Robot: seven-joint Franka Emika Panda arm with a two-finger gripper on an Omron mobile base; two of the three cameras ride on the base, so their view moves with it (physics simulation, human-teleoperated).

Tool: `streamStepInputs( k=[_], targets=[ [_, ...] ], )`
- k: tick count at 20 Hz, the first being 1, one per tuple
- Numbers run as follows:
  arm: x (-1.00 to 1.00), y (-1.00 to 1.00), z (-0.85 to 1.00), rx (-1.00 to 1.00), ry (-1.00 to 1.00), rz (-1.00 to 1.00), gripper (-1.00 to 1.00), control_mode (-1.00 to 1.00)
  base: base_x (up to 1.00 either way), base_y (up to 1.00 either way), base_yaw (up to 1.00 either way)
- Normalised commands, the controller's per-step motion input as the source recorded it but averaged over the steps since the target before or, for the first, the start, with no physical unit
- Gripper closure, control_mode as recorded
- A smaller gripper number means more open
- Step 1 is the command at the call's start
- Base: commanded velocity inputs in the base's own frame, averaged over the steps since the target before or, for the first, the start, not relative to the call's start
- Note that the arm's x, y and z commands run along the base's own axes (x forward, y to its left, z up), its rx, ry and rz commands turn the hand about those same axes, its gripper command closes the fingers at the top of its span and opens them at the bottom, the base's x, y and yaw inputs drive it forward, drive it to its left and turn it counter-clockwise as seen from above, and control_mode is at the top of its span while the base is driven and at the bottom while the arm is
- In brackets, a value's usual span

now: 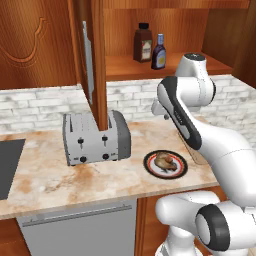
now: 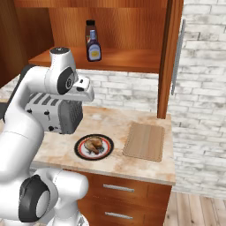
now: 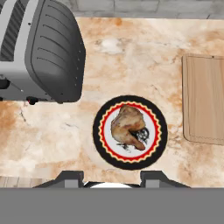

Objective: Pick the chicken drumstick from the plate and place it on the cutting board. Then pick the condiment bottle from the cabinet and place it next to the cutting board.

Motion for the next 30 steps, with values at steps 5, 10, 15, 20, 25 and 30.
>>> streamStepInputs(
  k=[5, 10, 15, 20, 25, 30],
  targets=[
    [-0.04, -0.01, -0.08, 0.00, 0.00, 0.00, -1.00, -1.00, 0.00, 0.00, 0.00],
    [-0.09, -0.03, -0.21, 0.00, 0.00, 0.00, -1.00, -1.00, 0.00, 0.00, 0.00],
    [-0.07, -0.02, -0.19, 0.00, 0.00, 0.00, -1.00, -1.00, 0.00, 0.00, 0.00],
    [-0.07, 0.00, -0.19, 0.00, 0.00, 0.00, -1.00, -1.00, 0.00, 0.00, 0.00],
    [-0.07, -0.03, -0.18, 0.00, 0.01, 0.00, -1.00, -1.00, 0.00, 0.00, 0.00],
    [-0.06, -0.06, -0.17, 0.00, 0.04, 0.00, -1.00, -1.00, 0.00, 0.00, 0.00]
  ],
)
